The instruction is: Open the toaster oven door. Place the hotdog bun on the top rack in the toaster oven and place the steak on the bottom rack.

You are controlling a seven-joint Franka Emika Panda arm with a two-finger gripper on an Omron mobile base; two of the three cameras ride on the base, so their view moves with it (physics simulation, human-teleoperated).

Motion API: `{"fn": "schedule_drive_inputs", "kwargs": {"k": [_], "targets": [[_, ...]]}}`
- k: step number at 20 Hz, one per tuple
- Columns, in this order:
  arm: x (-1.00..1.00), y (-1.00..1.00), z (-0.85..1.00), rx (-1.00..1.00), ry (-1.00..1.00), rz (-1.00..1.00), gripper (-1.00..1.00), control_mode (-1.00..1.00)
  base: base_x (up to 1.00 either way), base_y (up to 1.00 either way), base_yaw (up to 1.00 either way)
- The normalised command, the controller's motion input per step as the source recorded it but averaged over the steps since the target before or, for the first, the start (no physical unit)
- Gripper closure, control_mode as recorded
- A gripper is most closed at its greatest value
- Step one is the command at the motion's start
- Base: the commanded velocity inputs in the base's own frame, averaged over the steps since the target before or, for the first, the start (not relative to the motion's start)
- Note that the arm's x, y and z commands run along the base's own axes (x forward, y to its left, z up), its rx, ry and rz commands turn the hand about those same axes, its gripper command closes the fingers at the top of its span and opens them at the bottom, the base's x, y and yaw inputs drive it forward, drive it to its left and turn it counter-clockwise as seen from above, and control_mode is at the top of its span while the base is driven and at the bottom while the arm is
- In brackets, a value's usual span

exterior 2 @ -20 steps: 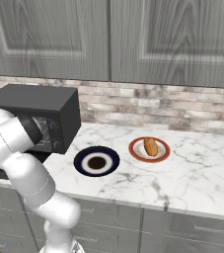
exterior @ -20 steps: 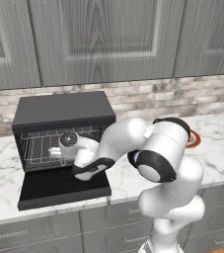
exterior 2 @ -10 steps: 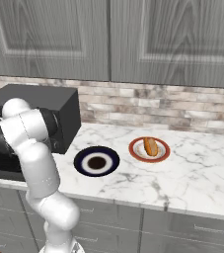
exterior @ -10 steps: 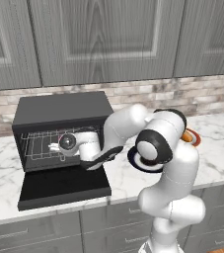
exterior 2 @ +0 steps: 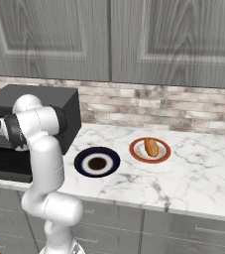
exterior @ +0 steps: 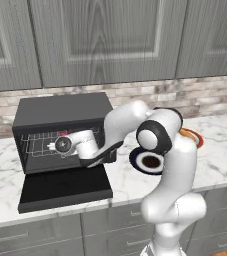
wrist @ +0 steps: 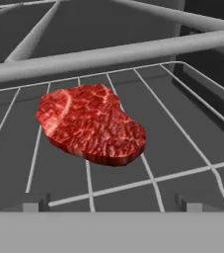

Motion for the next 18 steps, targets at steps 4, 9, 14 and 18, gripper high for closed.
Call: {"fn": "schedule_drive_inputs", "kwargs": {"k": [4, 9, 14, 18], "targets": [[-0.42, 0.13, 0.01, 0.00, 0.00, -0.01, -1.00, -1.00, 0.00, 0.00, 0.00], [-0.43, 0.01, 0.17, 0.00, -0.01, -0.01, -1.00, -1.00, 0.00, 0.00, 0.00], [-0.37, -0.04, 0.37, 0.00, -0.01, 0.00, -1.00, -1.00, 0.00, 0.00, 0.00], [-0.33, -0.09, 0.40, -0.02, -0.07, 0.00, -1.00, -1.00, 0.00, 0.00, 0.00]]}}
